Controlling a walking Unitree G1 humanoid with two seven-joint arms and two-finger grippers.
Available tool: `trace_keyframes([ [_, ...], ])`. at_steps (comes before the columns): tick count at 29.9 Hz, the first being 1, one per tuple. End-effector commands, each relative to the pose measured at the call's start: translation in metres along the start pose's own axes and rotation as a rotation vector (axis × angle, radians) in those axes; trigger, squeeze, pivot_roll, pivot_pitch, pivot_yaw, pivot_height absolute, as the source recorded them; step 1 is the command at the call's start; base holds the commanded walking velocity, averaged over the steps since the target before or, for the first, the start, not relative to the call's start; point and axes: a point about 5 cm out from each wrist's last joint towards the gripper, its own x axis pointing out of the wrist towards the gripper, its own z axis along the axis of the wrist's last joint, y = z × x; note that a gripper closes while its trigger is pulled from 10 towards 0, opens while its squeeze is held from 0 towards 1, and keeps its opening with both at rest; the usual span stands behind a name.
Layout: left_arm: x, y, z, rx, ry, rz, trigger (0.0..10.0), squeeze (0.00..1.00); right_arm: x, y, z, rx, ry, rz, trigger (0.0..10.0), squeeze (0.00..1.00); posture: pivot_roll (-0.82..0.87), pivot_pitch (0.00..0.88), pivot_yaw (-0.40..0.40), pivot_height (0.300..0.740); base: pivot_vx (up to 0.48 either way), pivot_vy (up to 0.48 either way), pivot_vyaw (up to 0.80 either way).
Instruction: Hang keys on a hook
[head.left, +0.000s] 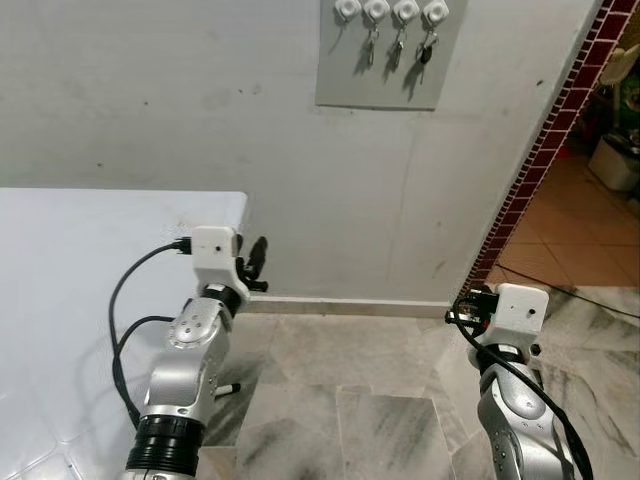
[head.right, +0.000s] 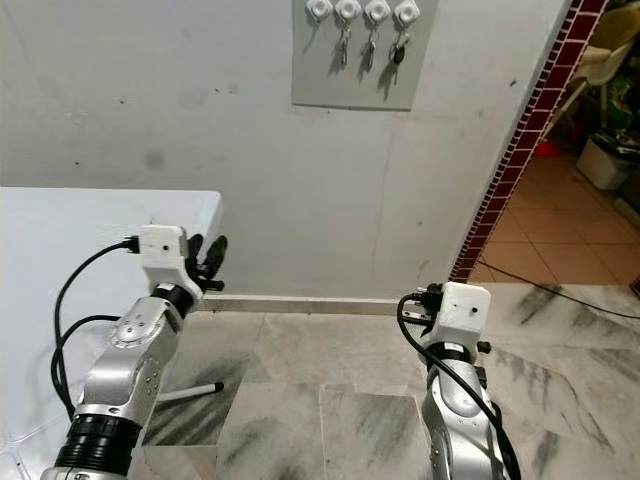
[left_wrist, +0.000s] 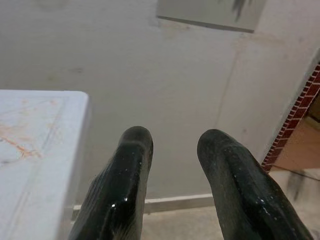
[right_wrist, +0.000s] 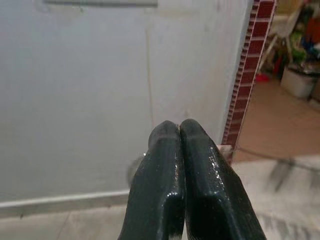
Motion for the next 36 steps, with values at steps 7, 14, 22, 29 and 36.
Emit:
trace_keyframes([
  [7, 0.004, -0.001, 0.005, 0.007, 0.003, -0.029, 10.0, 0.0, -0.003, 0.012, 0.012, 0.051, -0.077, 0.106, 10.0, 0.0, 0.04, 0.0, 0.035, 0.74, 0.0, 0.0, 0.0],
  [14, 0.004, -0.005, 0.009, -0.008, -0.025, -0.053, 10.0, 0.0, -0.002, 0.013, 0.021, 0.064, -0.122, 0.128, 10.0, 0.0, 0.04, 0.0, 0.029, 0.74, 0.137, 0.0, 0.0],
  [22, 0.004, -0.005, 0.009, -0.018, -0.03, -0.06, 10.0, 0.0, -0.001, 0.015, 0.025, 0.065, -0.138, 0.15, 10.0, 0.0, 0.04, 0.0, 0.022, 0.74, 0.427, 0.0, 0.0],
  [29, 0.004, -0.006, 0.008, -0.023, -0.03, -0.062, 10.0, 0.0, -0.002, 0.015, 0.025, 0.061, -0.139, 0.16, 10.0, 0.0, 0.04, 0.0, 0.019, 0.74, 0.48, 0.0, 0.0],
  [36, 0.006, -0.009, 0.007, -0.029, -0.029, -0.068, 10.0, 0.0, -0.003, 0.015, 0.025, 0.055, -0.138, 0.164, 10.0, 0.0, 0.03, 0.0, 0.018, 0.74, 0.48, 0.0, 0.0],
])
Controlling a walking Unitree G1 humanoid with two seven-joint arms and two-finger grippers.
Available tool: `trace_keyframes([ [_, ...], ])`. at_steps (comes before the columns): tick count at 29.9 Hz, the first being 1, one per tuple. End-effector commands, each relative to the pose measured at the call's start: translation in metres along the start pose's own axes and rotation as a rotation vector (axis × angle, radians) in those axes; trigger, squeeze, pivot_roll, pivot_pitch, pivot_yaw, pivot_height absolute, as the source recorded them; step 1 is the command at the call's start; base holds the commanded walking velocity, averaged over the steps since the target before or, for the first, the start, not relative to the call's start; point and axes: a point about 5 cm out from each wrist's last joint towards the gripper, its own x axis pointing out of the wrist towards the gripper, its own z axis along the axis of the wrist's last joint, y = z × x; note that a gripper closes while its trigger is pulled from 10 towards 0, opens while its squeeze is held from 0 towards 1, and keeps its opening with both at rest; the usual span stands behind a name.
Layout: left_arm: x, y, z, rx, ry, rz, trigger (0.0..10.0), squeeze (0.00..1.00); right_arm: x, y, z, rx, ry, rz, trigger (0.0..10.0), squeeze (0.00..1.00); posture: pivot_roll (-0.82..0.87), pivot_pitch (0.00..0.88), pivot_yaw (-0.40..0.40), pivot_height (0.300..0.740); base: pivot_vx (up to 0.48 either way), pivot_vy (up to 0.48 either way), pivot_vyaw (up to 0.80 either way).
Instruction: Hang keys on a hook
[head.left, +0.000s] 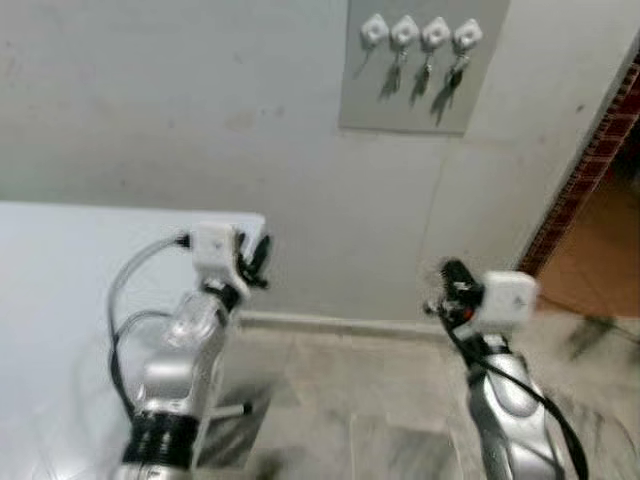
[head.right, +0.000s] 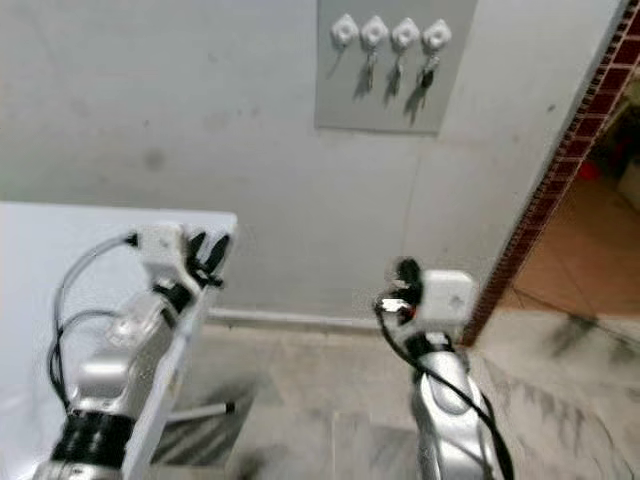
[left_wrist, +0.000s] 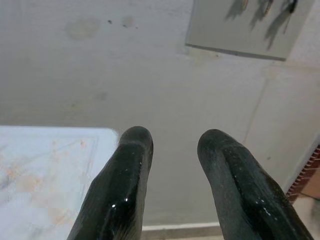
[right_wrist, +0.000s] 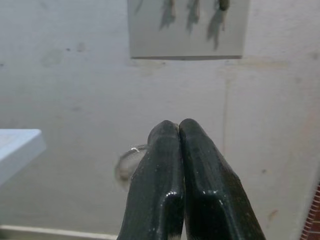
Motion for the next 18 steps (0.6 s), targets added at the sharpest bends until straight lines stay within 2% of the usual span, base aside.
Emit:
trace_keyframes([
  [1, 0.0052, -0.0131, 0.0014, -0.005, -0.003, -0.047, 10.0, 0.0, -0.0002, -0.0097, 0.0054, -0.015, -0.017, -0.028, 10.0, 0.0, 0.03, 0.0, 0.017, 0.74, 0.48, 0.0, 0.0],
  [18, 0.0061, -0.0152, -0.0004, -0.006, -0.001, -0.054, 10.0, 0.0, -0.0018, -0.0097, 0.0059, -0.019, -0.016, -0.019, 10.0, 0.0, 0.02, 0.0, 0.014, 0.74, 0.48, 0.0, 0.0],
])
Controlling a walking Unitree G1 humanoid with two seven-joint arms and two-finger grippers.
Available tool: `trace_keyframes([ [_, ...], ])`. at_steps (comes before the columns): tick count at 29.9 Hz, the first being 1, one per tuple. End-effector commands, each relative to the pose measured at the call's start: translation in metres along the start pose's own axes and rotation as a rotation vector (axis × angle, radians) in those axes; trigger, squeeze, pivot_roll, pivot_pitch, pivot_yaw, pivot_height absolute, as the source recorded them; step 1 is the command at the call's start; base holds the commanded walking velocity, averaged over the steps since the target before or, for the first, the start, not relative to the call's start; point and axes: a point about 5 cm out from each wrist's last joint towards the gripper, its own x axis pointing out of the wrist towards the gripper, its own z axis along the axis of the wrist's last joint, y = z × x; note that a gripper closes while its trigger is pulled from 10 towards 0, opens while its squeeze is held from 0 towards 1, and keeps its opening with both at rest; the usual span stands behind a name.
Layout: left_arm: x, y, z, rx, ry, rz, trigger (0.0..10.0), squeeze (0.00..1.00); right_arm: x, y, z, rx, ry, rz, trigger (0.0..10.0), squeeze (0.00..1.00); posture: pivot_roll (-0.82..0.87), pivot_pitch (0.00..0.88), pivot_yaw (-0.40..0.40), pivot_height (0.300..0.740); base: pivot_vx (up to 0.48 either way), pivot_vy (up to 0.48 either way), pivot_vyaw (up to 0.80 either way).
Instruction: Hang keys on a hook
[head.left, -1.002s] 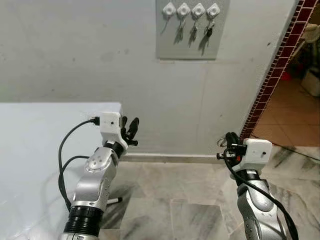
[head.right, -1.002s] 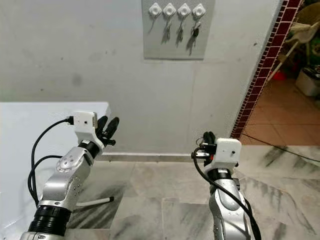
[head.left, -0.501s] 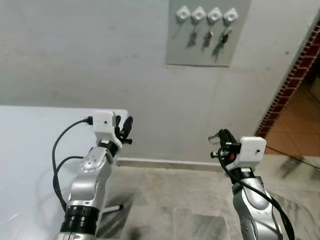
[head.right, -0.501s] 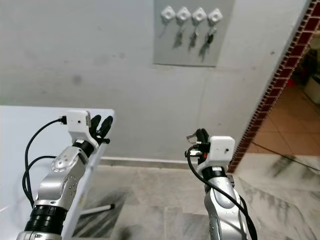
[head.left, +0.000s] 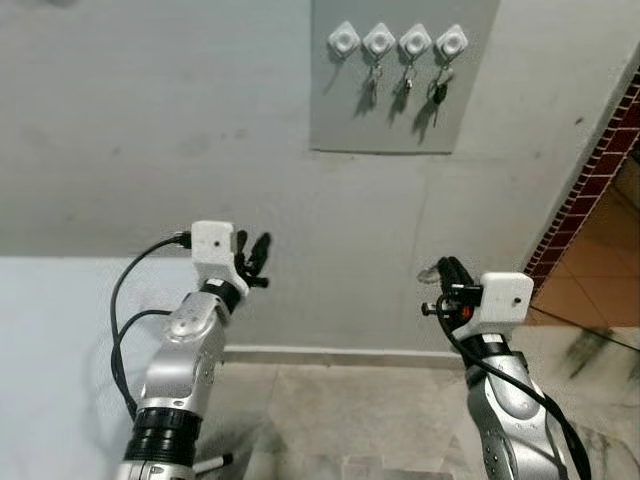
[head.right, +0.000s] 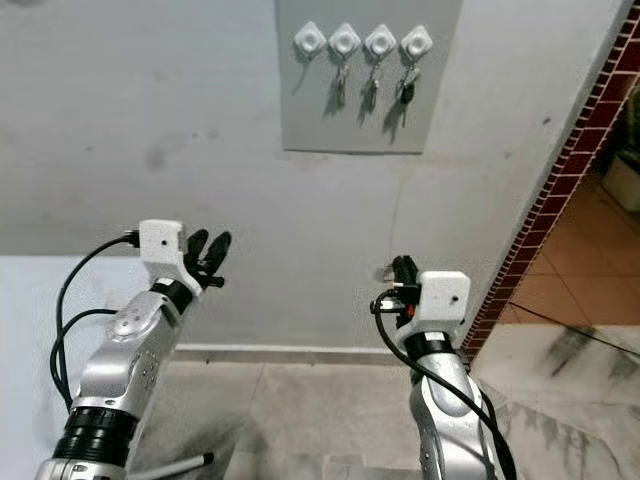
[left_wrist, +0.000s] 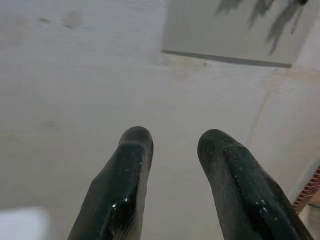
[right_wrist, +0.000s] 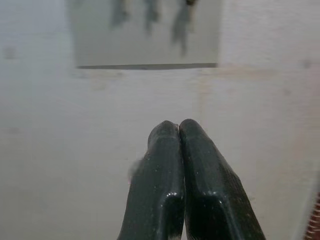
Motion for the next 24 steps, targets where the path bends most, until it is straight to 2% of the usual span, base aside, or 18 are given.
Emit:
trace_keyframes([
  [1, 0.0031, -0.0093, 0.0014, -0.004, -0.003, -0.027, 10.0, 0.0, -0.0014, -0.0073, 0.0051, -0.01, -0.014, -0.019, 10.0, 0.0, 0.02, 0.0, 0.014, 0.74, 0.48, 0.0, 0.0],
  [24, 0.0013, -0.0081, -0.0015, -0.004, 0.0, 0.005, 10.0, 0.0, -0.0037, -0.0077, 0.0049, -0.017, -0.005, -0.009, 10.0, 0.0, 0.03, 0.0, 0.002, 0.74, 0.469, 0.0, 0.0],
])
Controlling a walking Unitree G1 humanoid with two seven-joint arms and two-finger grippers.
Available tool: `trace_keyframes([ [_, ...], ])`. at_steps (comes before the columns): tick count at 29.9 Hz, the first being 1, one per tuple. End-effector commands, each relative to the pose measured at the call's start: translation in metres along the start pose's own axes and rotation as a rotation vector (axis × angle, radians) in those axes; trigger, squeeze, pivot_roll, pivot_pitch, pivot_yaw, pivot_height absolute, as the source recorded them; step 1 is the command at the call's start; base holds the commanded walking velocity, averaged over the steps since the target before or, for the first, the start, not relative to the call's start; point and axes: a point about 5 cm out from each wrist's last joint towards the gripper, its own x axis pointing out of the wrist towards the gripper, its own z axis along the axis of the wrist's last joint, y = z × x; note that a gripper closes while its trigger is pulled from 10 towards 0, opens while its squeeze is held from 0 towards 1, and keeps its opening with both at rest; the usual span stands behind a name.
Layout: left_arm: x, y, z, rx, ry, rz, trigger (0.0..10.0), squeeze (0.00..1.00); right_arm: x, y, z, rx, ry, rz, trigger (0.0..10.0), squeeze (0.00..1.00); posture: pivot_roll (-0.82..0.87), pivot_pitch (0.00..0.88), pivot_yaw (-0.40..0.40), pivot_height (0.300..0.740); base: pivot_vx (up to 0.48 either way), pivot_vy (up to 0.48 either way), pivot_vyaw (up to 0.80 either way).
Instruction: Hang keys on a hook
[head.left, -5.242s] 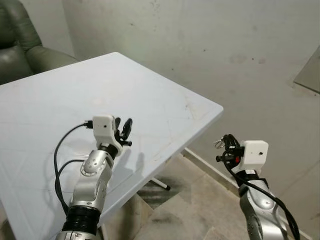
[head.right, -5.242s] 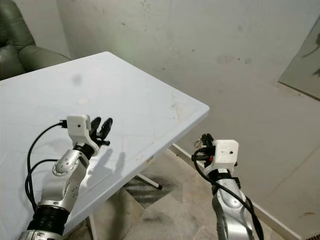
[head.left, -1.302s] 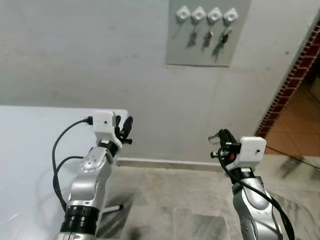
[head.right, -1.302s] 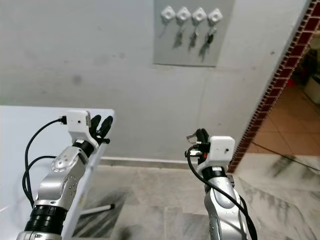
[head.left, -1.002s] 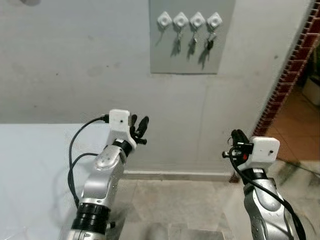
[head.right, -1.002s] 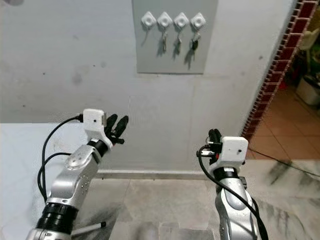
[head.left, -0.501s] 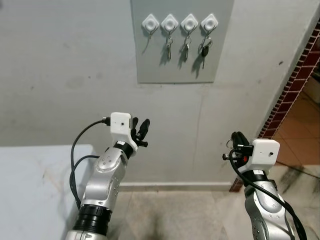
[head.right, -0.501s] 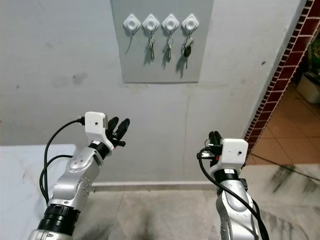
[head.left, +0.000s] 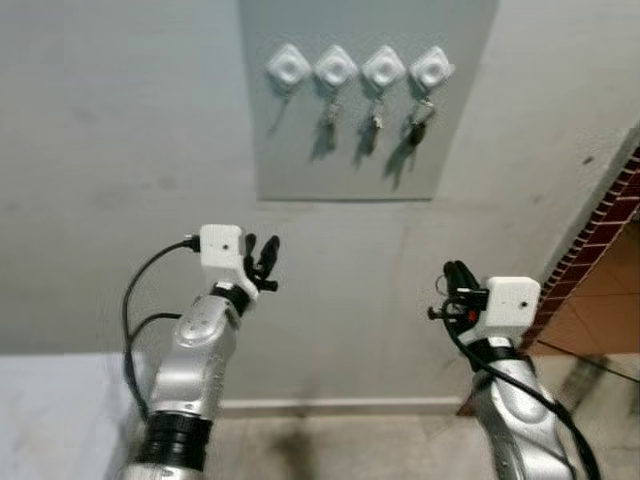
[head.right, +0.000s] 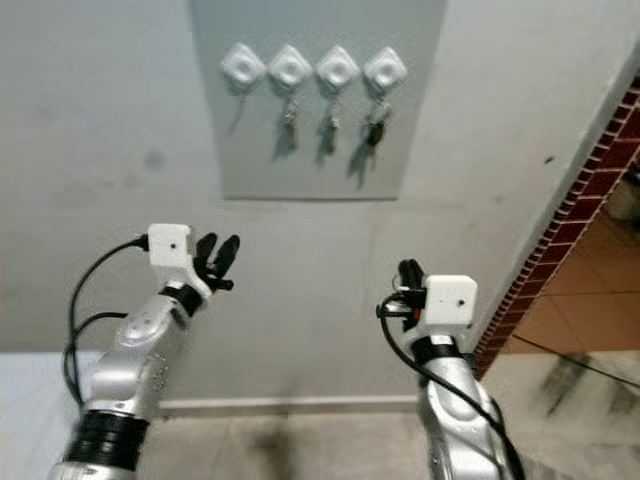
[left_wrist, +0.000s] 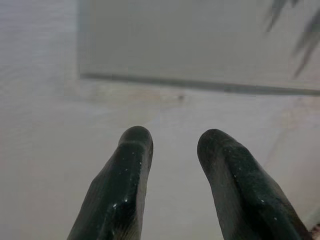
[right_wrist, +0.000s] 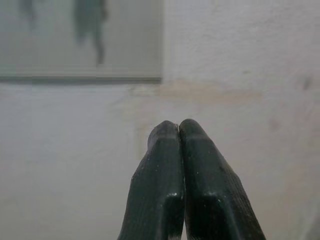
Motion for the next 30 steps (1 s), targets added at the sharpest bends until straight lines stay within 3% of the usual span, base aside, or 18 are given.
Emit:
trace_keyframes([
  [1, -0.002, 0.013, 0.007, 0.029, -0.017, 0.056, 10.0, 0.0, 0.003, 0.01, 0.007, 0.02, -0.032, 0.036, 10.0, 0.0, 0.03, 0.0, 0.002, 0.74, 0.0, 0.0, 0.0],
  [7, -0.002, 0.015, 0.008, 0.038, -0.035, 0.109, 10.0, 0.0, 0.002, 0.011, 0.006, 0.017, -0.026, 0.043, 10.0, 0.0, 0.03, 0.0, -0.001, 0.74, 0.0, 0.0, 0.0],
  [14, -0.001, 0.01, 0.014, 0.041, -0.05, 0.093, 10.0, 0.0, 0.002, 0.011, 0.005, 0.006, -0.01, 0.072, 10.0, 0.0, 0.03, 0.0, -0.002, 0.74, 0.0, 0.0, 0.0],
  [23, 0.0, -0.004, 0.034, 0.14, -0.116, -0.078, 10.0, 0.0, 0.012, 0.015, 0.009, -0.039, -0.011, 0.234, 10.0, 0.0, 0.02, 0.0, 0.003, 0.74, 0.0, 0.0, 0.0],
  [30, 0.001, -0.013, 0.049, 0.169, -0.159, -0.157, 10.0, 0.0, 0.03, 0.021, 0.029, -0.053, -0.076, 0.346, 10.0, 0.0, 0.03, 0.0, -0.002, 0.74, 0.0, 0.0, 0.0],
])
